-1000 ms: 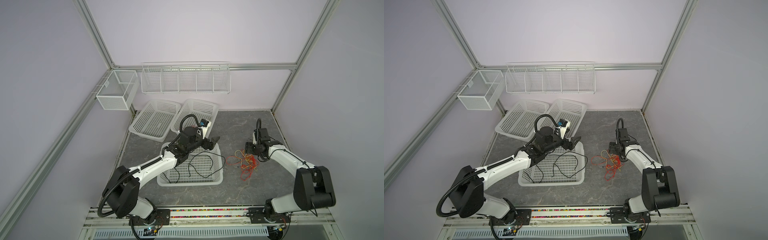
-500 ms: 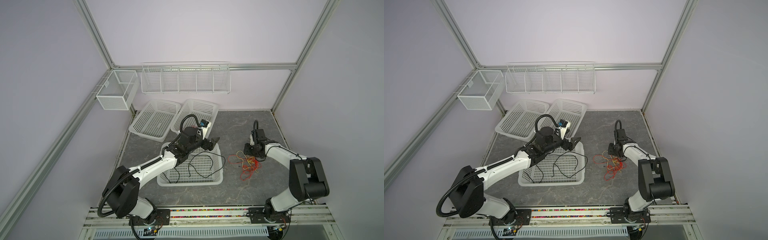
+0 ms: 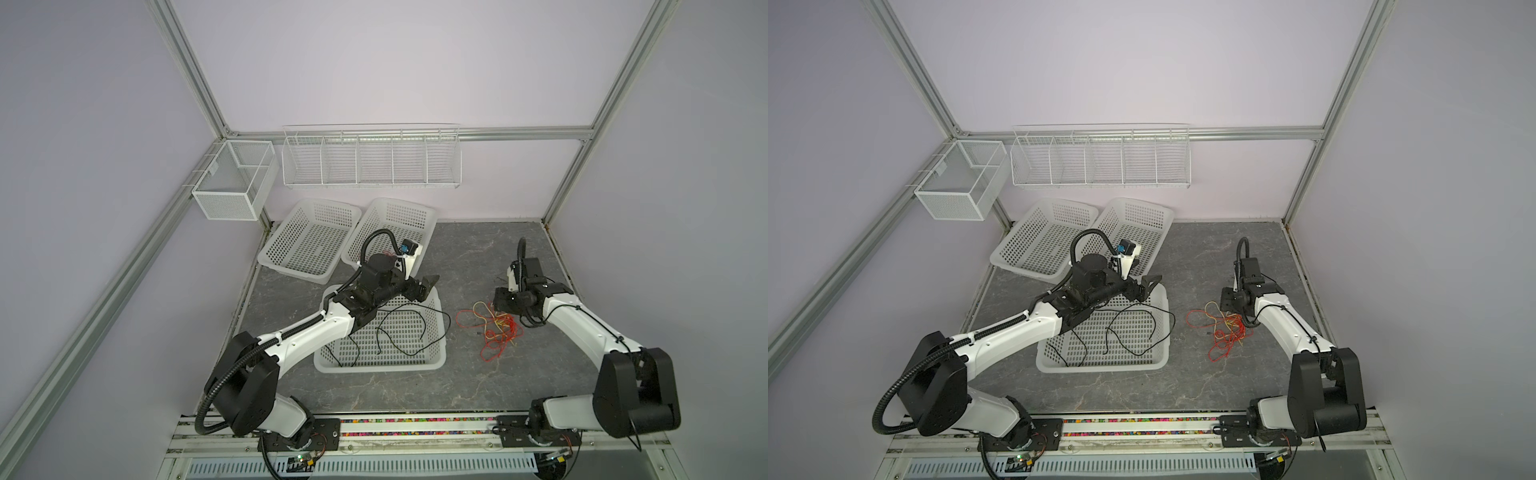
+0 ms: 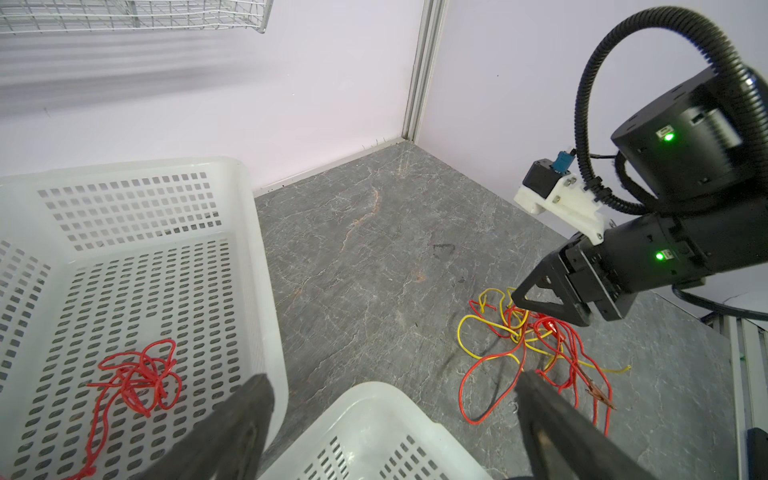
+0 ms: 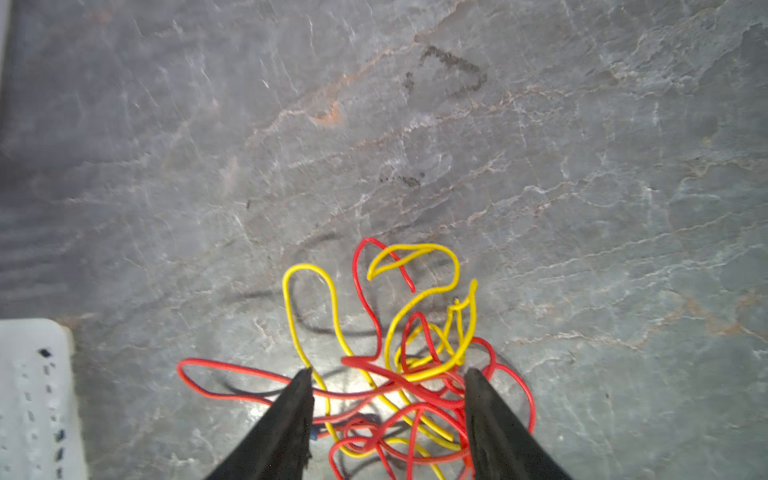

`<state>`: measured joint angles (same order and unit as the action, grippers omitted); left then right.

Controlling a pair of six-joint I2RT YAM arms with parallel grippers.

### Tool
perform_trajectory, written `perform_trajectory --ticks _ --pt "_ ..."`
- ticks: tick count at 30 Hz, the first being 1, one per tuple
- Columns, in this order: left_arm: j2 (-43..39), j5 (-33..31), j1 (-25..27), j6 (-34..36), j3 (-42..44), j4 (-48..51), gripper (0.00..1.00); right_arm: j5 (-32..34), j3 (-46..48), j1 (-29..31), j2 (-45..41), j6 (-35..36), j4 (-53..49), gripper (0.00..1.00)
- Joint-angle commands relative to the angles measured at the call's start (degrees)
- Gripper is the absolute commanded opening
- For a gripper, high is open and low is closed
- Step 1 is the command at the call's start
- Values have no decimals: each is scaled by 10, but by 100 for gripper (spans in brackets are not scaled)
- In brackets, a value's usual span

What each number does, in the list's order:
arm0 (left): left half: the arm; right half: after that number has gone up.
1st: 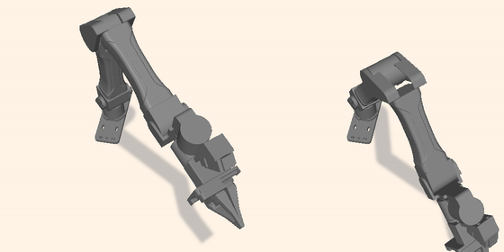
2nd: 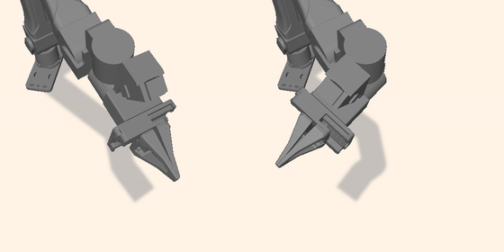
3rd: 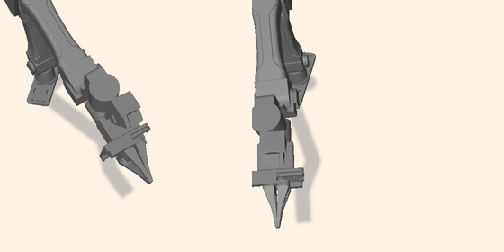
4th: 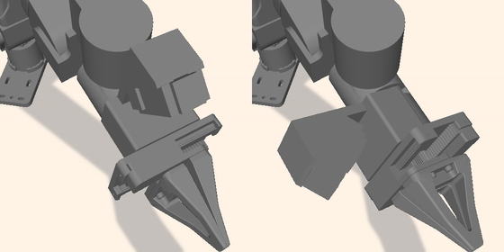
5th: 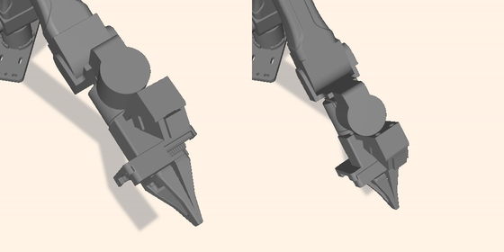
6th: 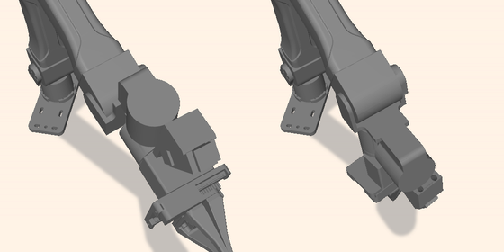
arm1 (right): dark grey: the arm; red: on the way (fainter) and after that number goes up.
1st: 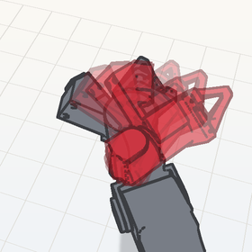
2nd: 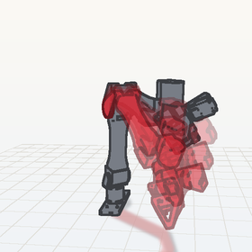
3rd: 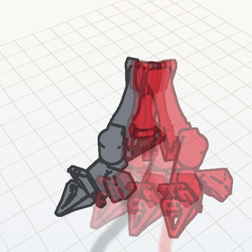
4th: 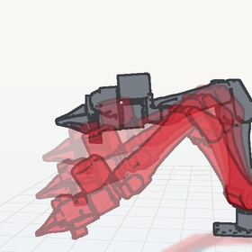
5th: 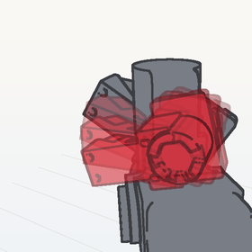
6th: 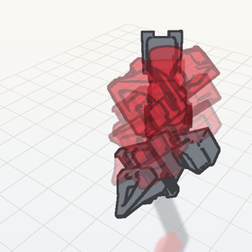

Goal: Untangle the cables
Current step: 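Grasp the red-yellow tangle with the right gripper while the left gripper waits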

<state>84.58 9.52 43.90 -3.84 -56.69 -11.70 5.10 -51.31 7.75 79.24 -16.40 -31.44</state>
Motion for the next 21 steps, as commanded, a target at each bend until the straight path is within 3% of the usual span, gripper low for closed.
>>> perform_trajectory --ticks 1,9,14,18,21 --pt "2 9 3 0 -13 -1 91 21 4 0 -9 8 -42 55" --pt "-2 8 3 0 -10 -4 91 33 -1 -1 52 1 -15 54" --pt "-6 4 3 0 -6 -2 91 45 -11 -3 95 -7 32 46" --pt "-7 -1 3 2 -6 0 91 20 -13 -2 105 -2 66 31" --pt "-5 -2 3 4 -5 -1 91 -6 -20 -1 107 14 70 14"
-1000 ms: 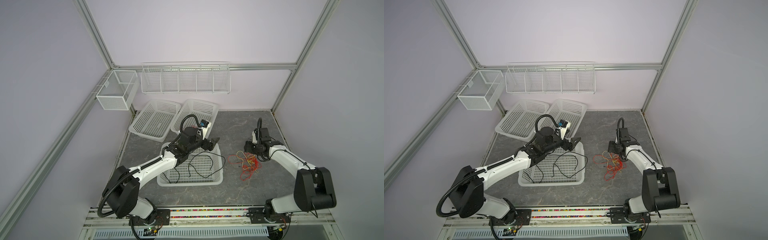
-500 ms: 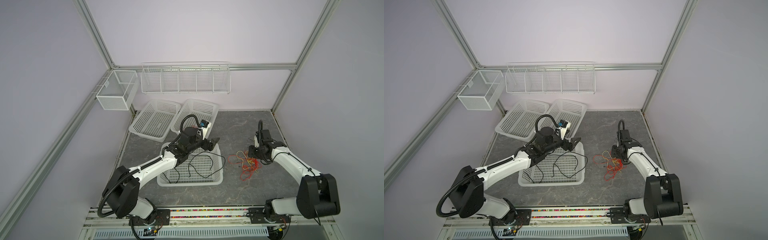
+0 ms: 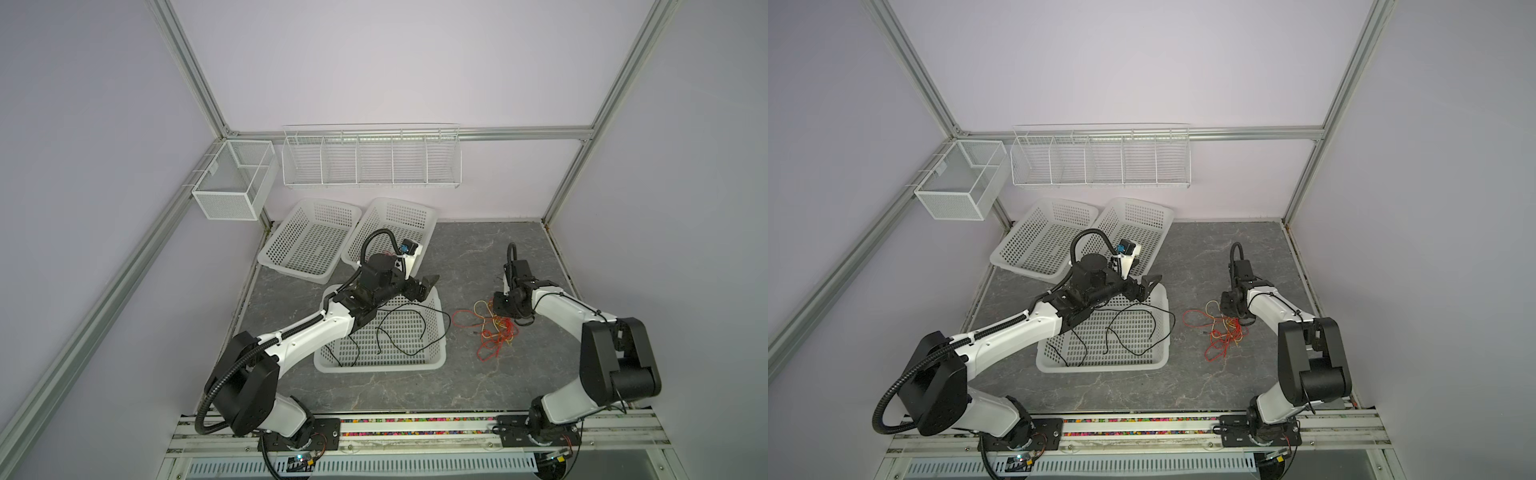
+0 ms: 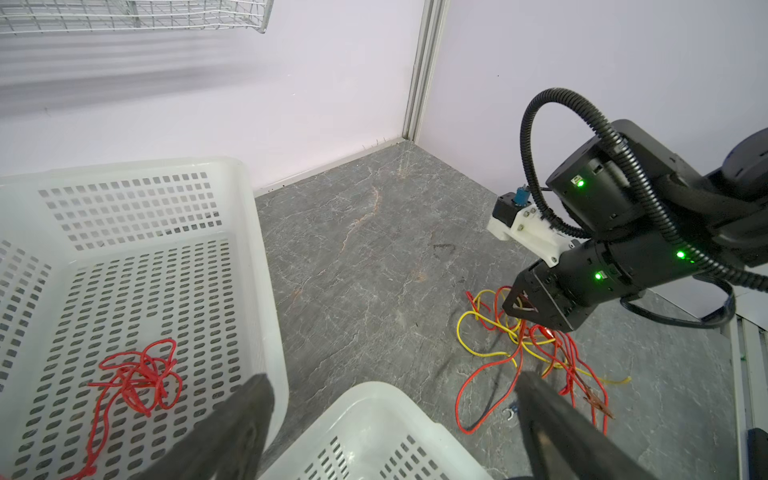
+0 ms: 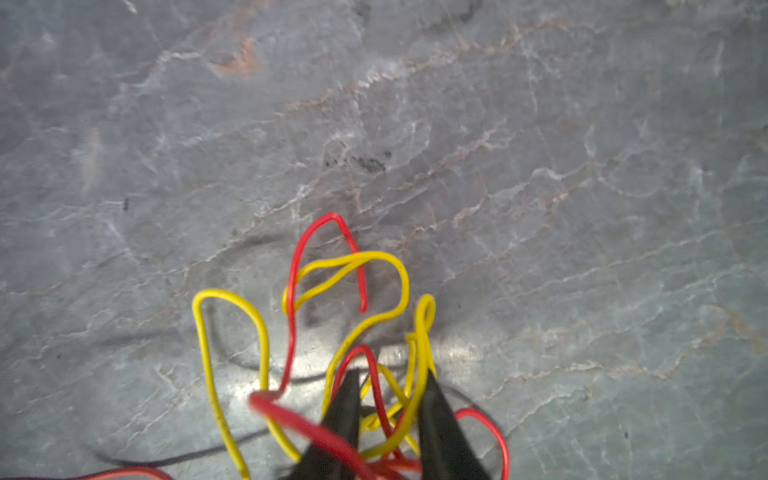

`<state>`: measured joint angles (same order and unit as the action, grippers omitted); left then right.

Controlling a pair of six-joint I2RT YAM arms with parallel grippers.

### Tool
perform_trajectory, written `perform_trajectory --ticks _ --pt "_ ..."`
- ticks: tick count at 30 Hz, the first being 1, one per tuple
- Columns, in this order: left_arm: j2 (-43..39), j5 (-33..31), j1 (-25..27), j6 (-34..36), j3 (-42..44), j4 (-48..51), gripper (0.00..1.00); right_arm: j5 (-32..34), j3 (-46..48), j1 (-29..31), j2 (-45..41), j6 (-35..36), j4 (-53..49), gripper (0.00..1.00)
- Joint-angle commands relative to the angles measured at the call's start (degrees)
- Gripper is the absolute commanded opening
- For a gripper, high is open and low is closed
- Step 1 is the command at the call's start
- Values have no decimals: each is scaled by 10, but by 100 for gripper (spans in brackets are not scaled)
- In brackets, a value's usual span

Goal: Untangle the cables
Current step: 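Grasp the red-yellow tangle with the right gripper while the left gripper waits, then lift the tangle with the right gripper while the left gripper reaches toward it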

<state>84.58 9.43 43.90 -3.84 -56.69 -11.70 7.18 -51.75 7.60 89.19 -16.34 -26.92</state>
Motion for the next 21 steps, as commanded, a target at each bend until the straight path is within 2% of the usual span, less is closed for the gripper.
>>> perform_trajectory --ticks 1,2,6,12,21 --pt "-3 -3 4 5 -6 -2 91 -33 -16 2 4 19 26 9" --pt "-2 -2 4 5 -6 -2 91 -38 -14 4 -1 24 27 7" --pt "5 -4 3 8 -11 -2 92 -61 6 10 -47 48 44 7" --pt "18 8 4 13 -32 7 94 -118 47 11 -160 82 79 7" --pt "45 31 6 15 -57 7 94 -175 39 12 -271 102 74 7"
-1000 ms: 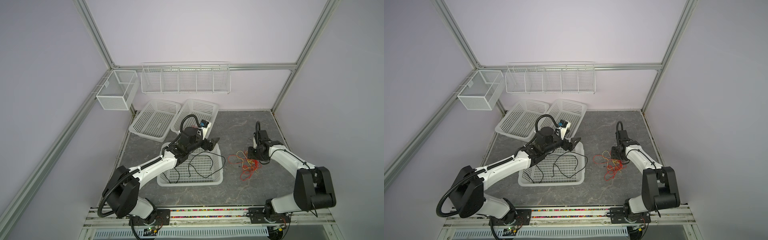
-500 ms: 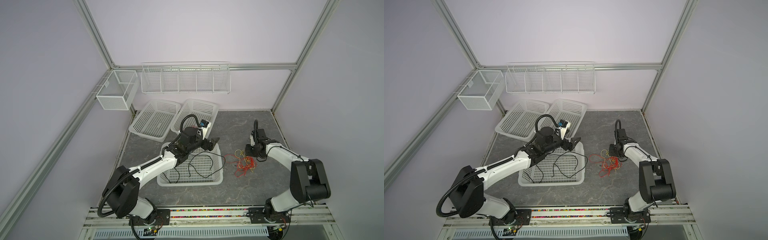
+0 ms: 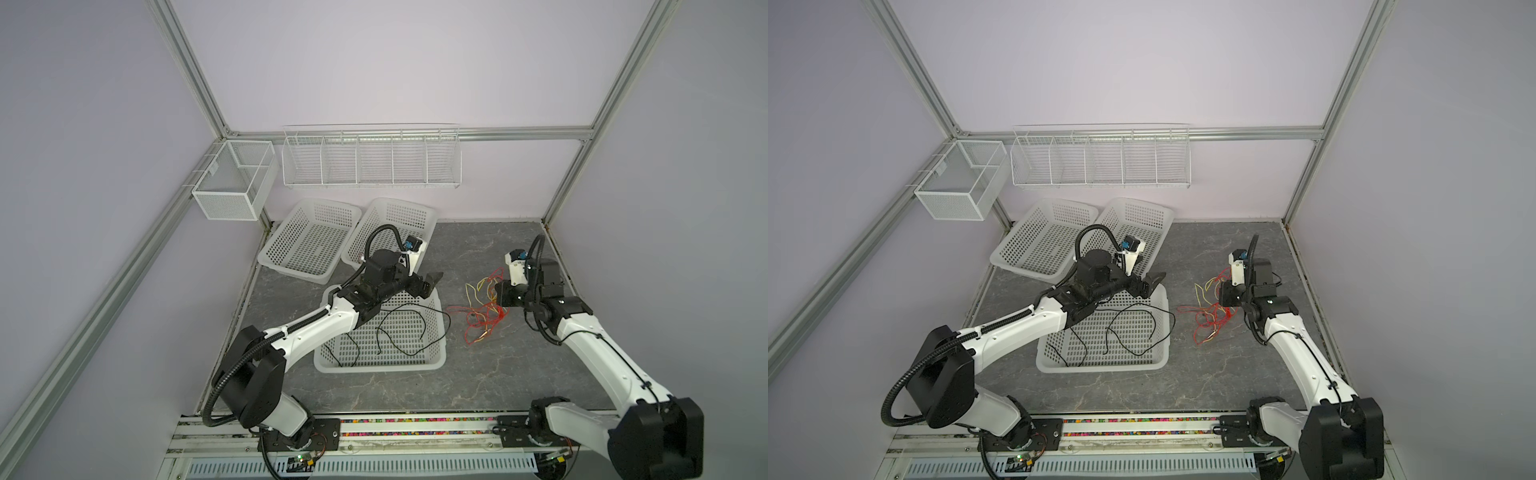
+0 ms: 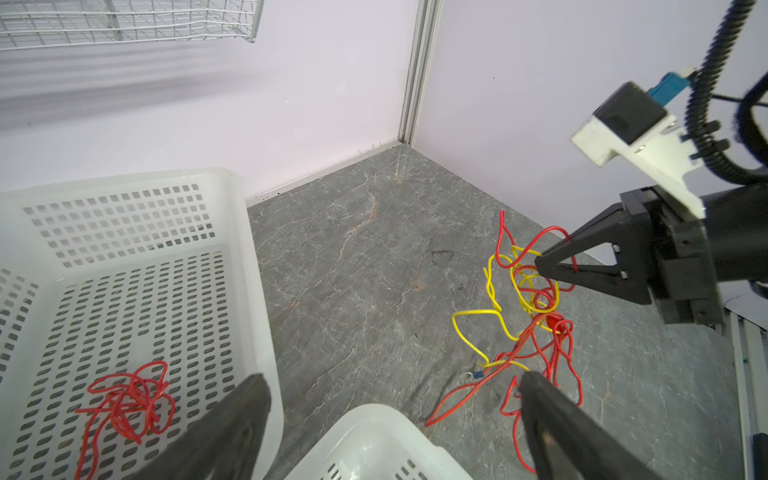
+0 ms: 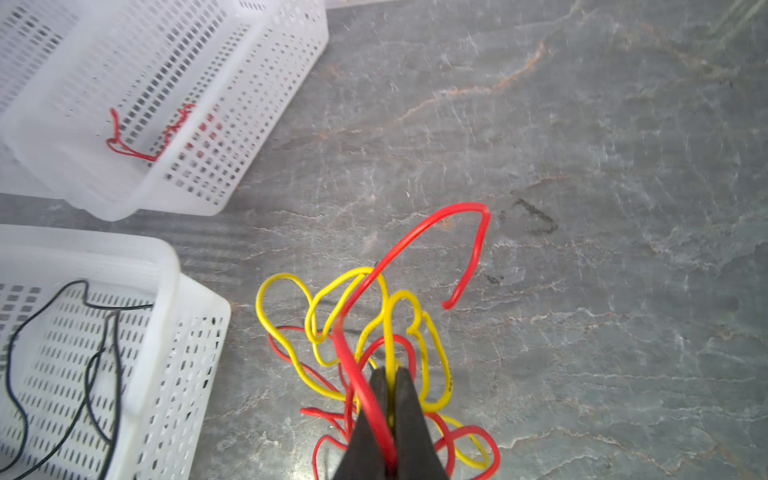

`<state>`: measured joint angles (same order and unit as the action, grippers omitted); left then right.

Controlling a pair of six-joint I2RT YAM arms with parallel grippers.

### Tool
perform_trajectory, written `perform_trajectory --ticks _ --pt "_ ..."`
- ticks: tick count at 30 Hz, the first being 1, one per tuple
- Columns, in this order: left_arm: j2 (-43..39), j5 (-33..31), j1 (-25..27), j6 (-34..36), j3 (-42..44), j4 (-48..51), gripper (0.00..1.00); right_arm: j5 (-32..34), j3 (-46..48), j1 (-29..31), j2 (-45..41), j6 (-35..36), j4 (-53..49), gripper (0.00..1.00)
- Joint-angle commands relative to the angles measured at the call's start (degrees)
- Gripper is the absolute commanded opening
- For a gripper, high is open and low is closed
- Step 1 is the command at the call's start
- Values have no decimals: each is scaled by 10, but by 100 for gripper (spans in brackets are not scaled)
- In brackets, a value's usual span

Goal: Untangle the cables
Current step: 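Lift the tangle with the right gripper while the left gripper reaches toward it, then grasp the yellow wire with the left gripper and pull it from the tangle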

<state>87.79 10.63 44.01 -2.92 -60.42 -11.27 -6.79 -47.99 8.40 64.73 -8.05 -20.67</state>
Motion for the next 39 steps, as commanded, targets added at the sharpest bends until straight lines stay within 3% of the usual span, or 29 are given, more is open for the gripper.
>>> perform_trajectory --ticks 1,9,19,30,33,36,39 --pt "18 20 8 9 -23 2 94 -36 1 4 -37 18 11 7" --pt "76 -4 51 47 -79 45 93 -51 -13 5 -88 15 -9 6" --pt "92 43 69 66 -91 66 91 -46 -20 5 -95 -1 -21 7" --pt "82 57 120 182 -79 117 94 -37 -20 5 -89 -2 -27 7" --pt "85 13 144 218 -76 121 99 -37 -20 5 -89 -3 -30 7" --pt "93 -62 166 252 -63 96 99 -38 -37 5 -89 -5 -31 7" --pt "102 -92 178 288 -58 86 99 -40 -39 5 -88 -5 -32 7"
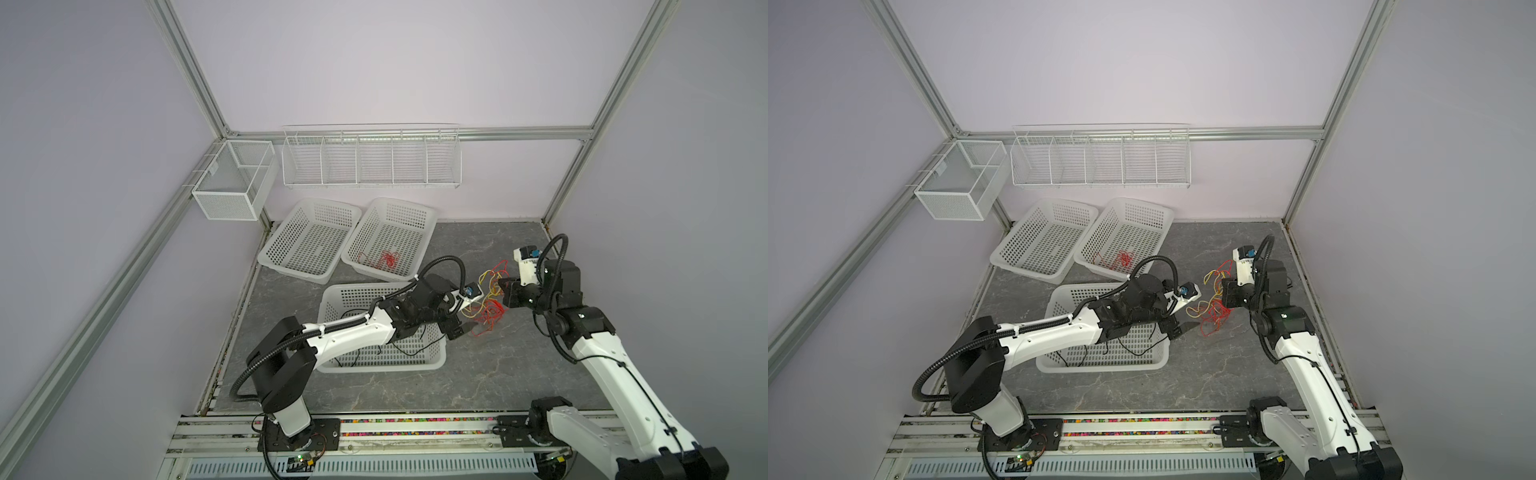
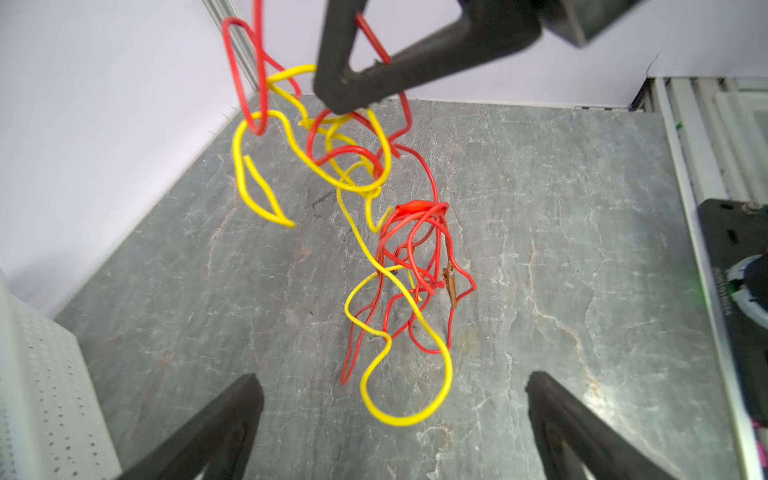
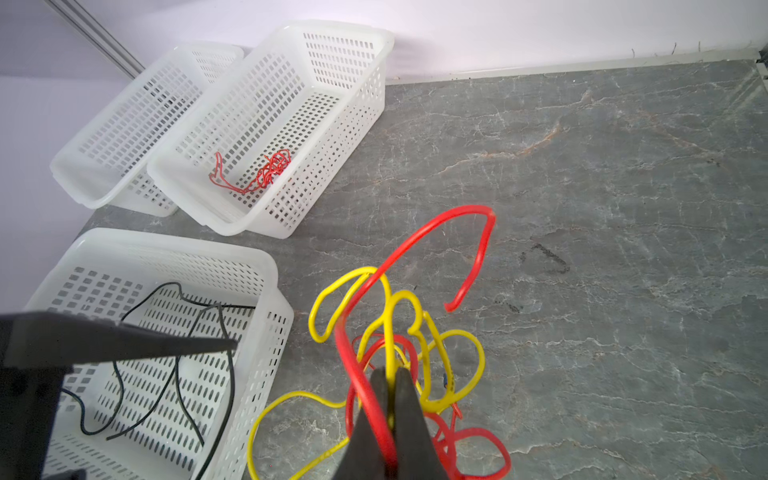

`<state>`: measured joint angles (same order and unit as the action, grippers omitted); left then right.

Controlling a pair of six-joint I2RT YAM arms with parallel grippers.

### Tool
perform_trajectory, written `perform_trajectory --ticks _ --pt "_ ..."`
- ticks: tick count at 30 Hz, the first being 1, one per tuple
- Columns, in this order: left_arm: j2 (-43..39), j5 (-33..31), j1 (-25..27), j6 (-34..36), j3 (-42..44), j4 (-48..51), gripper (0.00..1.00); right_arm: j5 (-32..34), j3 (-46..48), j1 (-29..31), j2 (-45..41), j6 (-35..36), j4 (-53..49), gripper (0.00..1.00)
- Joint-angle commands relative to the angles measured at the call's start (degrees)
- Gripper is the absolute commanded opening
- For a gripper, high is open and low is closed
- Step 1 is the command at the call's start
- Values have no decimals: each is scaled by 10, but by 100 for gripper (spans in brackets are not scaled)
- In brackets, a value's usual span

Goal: Untangle the cables
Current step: 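Grasp the yellow wire with the left gripper and pull it from the tangle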

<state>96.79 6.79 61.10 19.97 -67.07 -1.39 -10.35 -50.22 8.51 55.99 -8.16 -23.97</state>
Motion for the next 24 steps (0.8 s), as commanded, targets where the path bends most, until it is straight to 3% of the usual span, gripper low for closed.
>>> perform_trajectory --ticks 1,6,13,24 --pt "16 -57 8 67 7 -13 99 -5 -17 4 0 -4 1 7" --pt "37 -74 14 94 -8 0 97 -5 -20 4 -1 -4 -1 7" --pt "65 -102 19 110 -22 -16 87 -6 -20 4 0 -5 -2 7" --pt "66 -108 27 131 -2 -90 81 -7 -15 4 -2 -8 1 7"
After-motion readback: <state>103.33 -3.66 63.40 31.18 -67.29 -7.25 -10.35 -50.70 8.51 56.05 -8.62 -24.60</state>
